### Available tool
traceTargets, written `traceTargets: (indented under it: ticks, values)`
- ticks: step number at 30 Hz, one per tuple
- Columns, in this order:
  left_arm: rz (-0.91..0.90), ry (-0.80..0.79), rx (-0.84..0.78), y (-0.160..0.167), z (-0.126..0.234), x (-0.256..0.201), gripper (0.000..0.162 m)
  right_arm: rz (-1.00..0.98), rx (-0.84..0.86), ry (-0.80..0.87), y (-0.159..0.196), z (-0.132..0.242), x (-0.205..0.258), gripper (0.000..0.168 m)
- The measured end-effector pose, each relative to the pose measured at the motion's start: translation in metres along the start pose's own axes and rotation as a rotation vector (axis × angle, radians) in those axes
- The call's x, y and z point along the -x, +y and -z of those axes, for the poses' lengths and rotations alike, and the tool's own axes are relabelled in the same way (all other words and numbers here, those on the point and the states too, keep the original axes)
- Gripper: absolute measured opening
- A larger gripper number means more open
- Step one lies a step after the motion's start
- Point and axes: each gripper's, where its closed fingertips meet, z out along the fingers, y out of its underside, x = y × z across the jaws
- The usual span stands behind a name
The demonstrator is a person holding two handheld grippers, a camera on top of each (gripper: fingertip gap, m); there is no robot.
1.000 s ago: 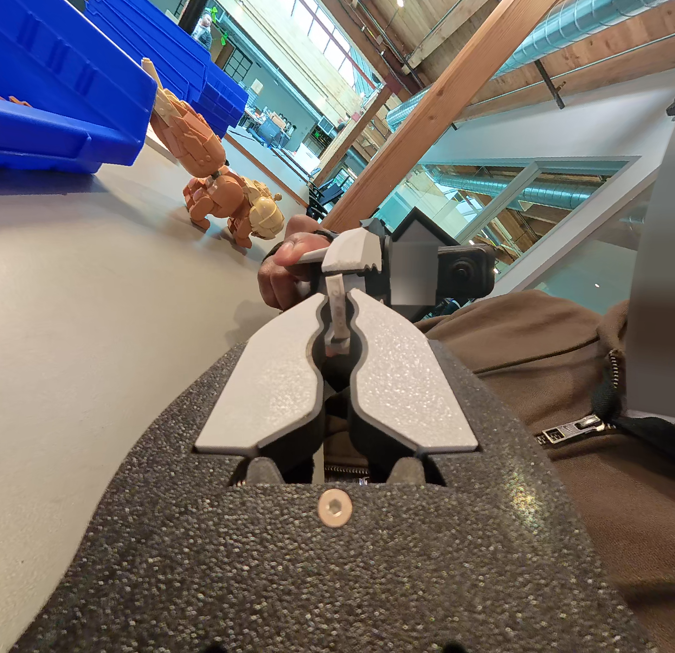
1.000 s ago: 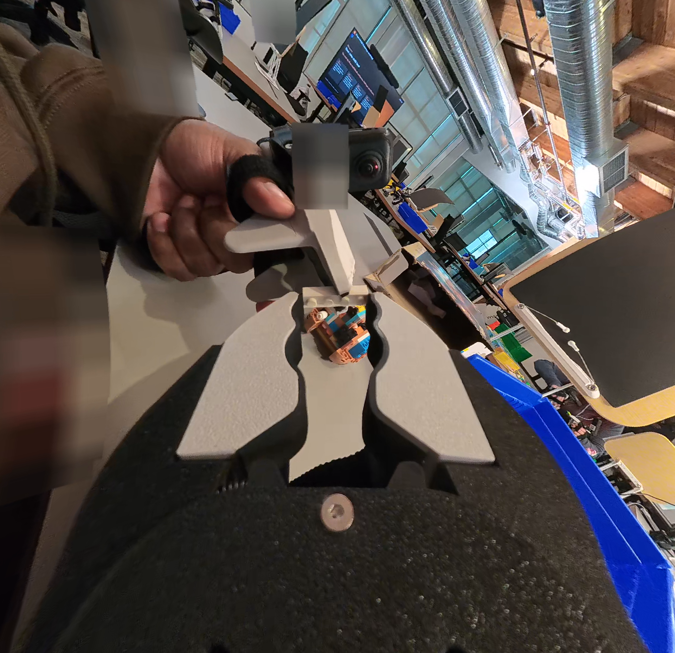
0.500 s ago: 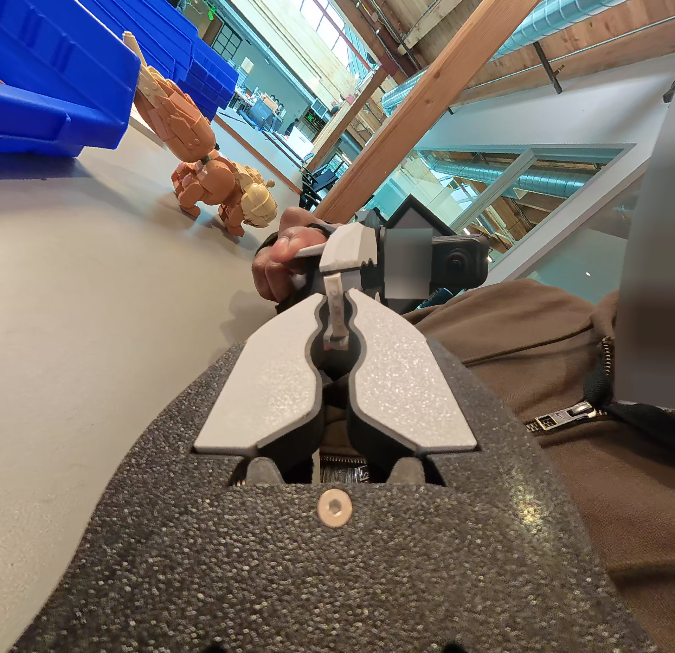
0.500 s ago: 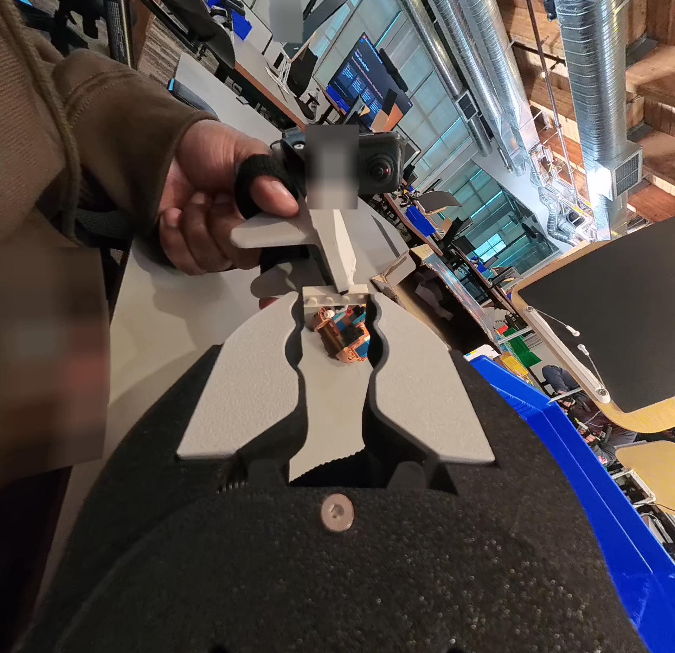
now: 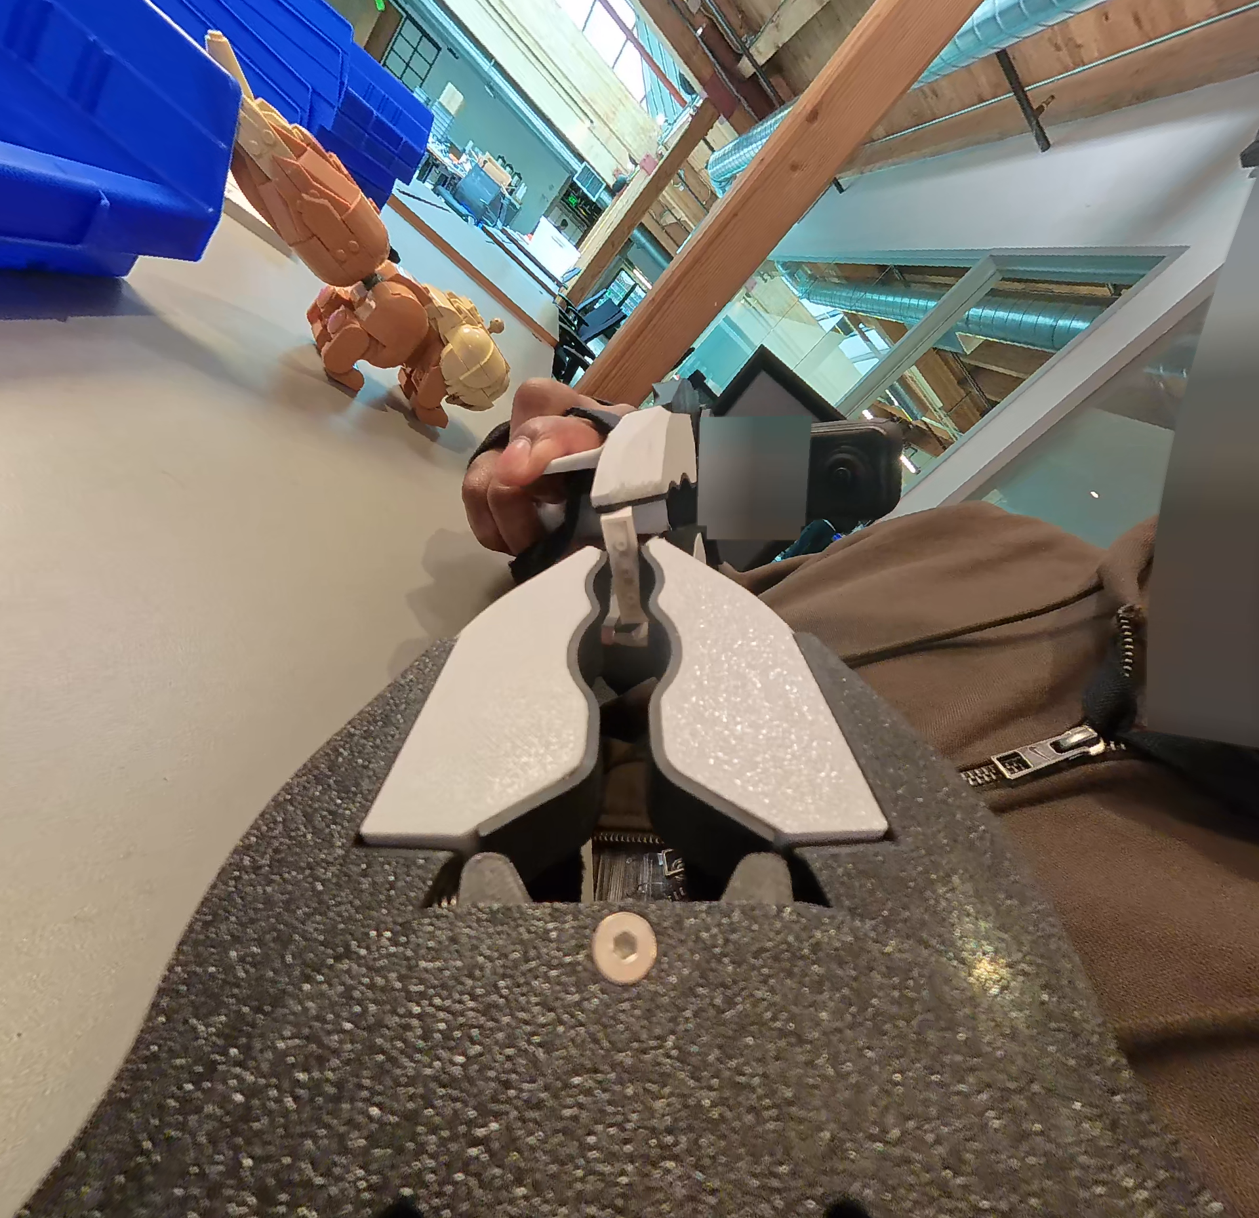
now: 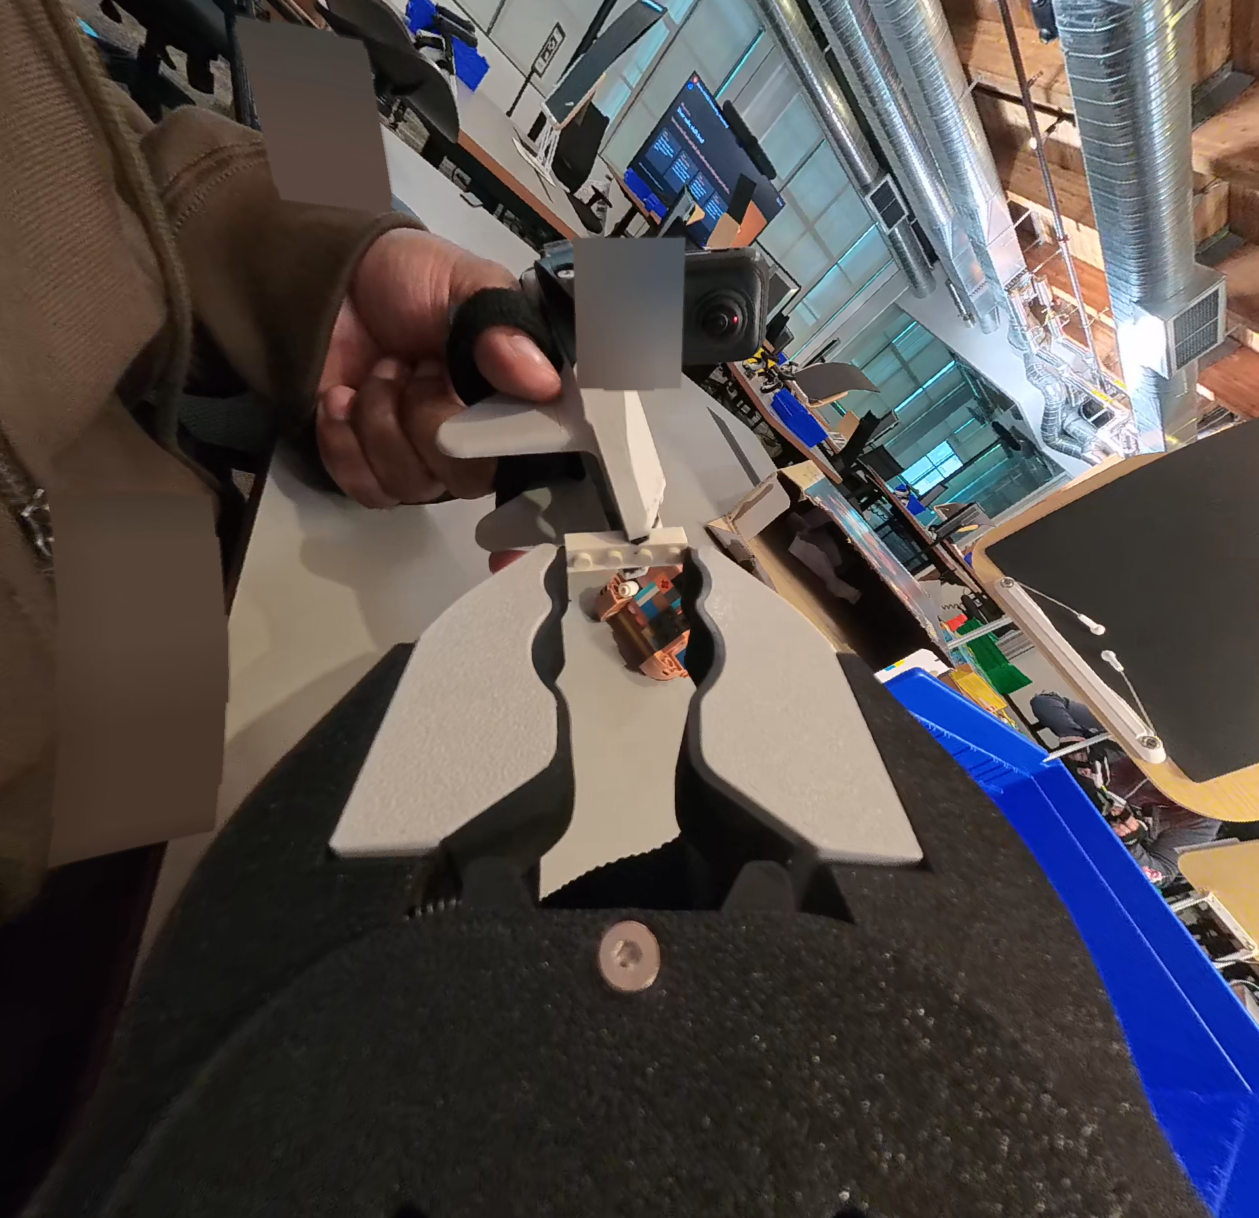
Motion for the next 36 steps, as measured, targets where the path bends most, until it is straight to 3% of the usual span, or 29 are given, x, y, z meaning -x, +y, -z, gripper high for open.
traceTargets:
  ticks: [10, 11, 12, 16, 19, 28, 36]
  values:
    - [0.003, 0.007, 0.004, 0.001, 0.000, -0.001, 0.007, 0.000, -0.005, -0.007, 0.000, 0.000, 0.001, 0.032]
    - [0.005, 0.009, -0.001, 0.000, 0.001, -0.001, 0.007, 0.011, 0.004, -0.026, 0.001, 0.001, 0.003, 0.005]
    - [0.008, 0.019, -0.058, -0.009, 0.006, -0.002, 0.008, 0.003, 0.007, 0.047, 0.003, 0.005, -0.008, 0.000]
    - [0.016, -0.068, -0.151, -0.025, 0.051, 0.011, 0.007, -0.083, -0.001, 0.114, 0.017, 0.031, -0.038, 0.000]
    - [-0.008, -0.071, -0.095, -0.017, 0.044, 0.009, 0.007, 0.012, 0.058, 0.091, 0.023, 0.022, -0.026, 0.000]
    - [-0.032, -0.035, 0.040, 0.001, 0.014, 0.006, 0.007, 0.181, 0.036, -0.005, 0.006, -0.010, 0.003, 0.042]
    - [-0.054, -0.040, 0.132, 0.013, 0.006, 0.005, 0.007, 0.250, 0.026, -0.034, 0.003, -0.013, 0.013, 0.034]
